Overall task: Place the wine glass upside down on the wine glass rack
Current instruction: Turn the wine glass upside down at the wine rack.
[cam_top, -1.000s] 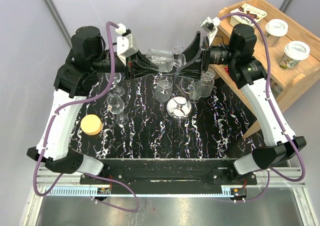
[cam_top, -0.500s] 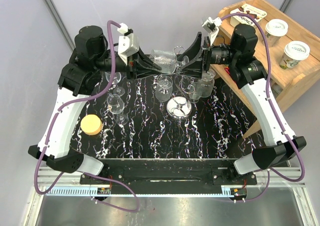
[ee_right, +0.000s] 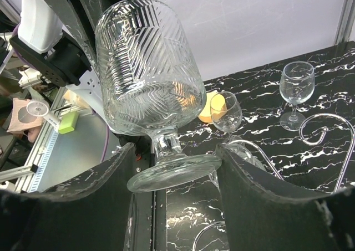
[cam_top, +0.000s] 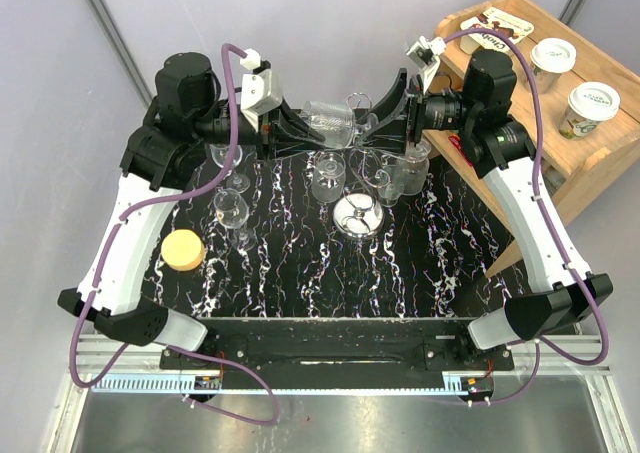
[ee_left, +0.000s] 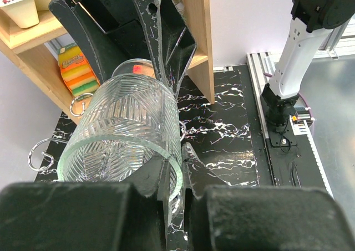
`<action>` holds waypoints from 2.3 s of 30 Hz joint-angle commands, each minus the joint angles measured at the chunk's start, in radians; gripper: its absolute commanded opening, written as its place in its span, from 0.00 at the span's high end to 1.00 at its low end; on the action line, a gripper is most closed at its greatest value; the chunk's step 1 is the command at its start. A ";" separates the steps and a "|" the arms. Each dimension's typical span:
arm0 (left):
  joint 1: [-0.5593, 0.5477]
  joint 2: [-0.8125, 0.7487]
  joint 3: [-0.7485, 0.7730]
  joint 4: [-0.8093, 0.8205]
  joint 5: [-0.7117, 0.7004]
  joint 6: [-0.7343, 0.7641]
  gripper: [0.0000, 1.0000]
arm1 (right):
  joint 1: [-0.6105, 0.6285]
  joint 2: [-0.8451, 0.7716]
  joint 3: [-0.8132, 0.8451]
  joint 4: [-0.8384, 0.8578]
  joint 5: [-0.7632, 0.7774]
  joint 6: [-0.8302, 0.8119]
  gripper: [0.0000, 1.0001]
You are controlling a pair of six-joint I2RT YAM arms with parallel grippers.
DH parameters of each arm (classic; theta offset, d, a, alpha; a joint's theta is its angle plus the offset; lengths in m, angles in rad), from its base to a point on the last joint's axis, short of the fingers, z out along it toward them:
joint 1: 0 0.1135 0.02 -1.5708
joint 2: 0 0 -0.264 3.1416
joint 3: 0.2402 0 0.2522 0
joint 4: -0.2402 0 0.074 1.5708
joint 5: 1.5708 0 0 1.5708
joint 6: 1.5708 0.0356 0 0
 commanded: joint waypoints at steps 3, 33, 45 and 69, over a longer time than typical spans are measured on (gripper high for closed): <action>0.007 -0.018 0.011 0.077 0.020 0.044 1.00 | -0.037 -0.044 0.000 0.020 -0.038 -0.012 0.56; -0.039 0.165 -0.120 0.106 -0.163 0.219 0.59 | -0.148 -0.078 0.025 -0.308 0.273 -0.368 1.00; -0.058 0.146 -0.120 0.090 -0.245 0.237 0.40 | -0.149 -0.032 0.143 -0.393 0.383 -0.417 1.00; -0.329 0.126 0.086 -0.101 -0.914 0.648 0.04 | -0.013 0.141 0.545 -0.781 0.554 -0.539 1.00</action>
